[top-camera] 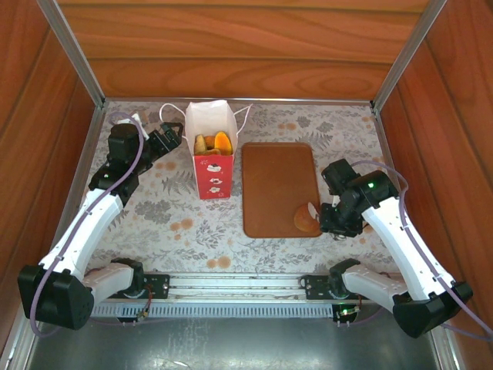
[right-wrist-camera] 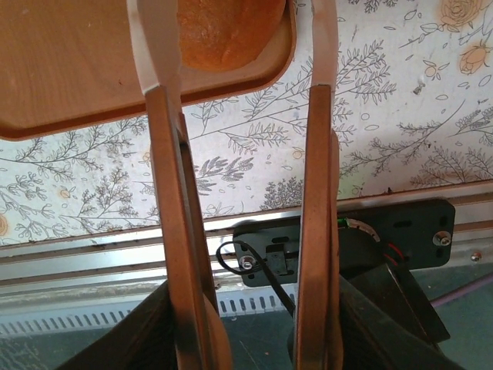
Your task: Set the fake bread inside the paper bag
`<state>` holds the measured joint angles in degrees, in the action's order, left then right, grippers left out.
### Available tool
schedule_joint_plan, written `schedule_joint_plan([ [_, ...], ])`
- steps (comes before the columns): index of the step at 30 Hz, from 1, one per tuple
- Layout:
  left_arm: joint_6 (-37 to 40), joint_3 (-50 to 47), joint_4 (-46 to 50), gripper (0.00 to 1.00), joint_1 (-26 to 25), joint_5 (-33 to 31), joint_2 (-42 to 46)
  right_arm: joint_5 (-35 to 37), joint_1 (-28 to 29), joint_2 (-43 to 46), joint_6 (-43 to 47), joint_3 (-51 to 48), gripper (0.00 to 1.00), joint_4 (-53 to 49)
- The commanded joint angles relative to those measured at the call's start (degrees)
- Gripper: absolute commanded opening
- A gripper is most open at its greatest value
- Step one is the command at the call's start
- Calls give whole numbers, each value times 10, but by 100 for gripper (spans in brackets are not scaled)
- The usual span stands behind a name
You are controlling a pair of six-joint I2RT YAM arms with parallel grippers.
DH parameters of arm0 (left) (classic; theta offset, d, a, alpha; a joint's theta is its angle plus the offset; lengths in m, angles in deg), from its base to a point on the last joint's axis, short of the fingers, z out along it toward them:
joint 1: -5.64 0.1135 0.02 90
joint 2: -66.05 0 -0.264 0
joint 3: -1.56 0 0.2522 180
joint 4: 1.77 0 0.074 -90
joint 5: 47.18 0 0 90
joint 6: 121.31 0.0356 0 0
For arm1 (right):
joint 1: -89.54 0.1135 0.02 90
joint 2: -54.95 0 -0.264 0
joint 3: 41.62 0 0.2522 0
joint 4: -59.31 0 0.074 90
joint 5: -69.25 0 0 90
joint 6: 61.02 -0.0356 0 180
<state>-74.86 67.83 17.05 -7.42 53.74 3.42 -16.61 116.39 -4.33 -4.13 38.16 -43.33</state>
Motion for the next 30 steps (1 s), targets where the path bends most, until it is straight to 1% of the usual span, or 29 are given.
schedule_joint_plan([
  [1,-3,-9,-14,100,5,8,4,-12,-6,-2,-5,-6,50,6],
  [11,-2,-9,-11,100,5,6,8,-27,-6,-13,-1,-27,55,30],
  [22,0,-10,-8,100,6,4,9,-45,-6,-31,6,-51,56,56],
  [30,0,-9,-7,100,6,4,10,-44,-6,-44,10,-57,57,57],
])
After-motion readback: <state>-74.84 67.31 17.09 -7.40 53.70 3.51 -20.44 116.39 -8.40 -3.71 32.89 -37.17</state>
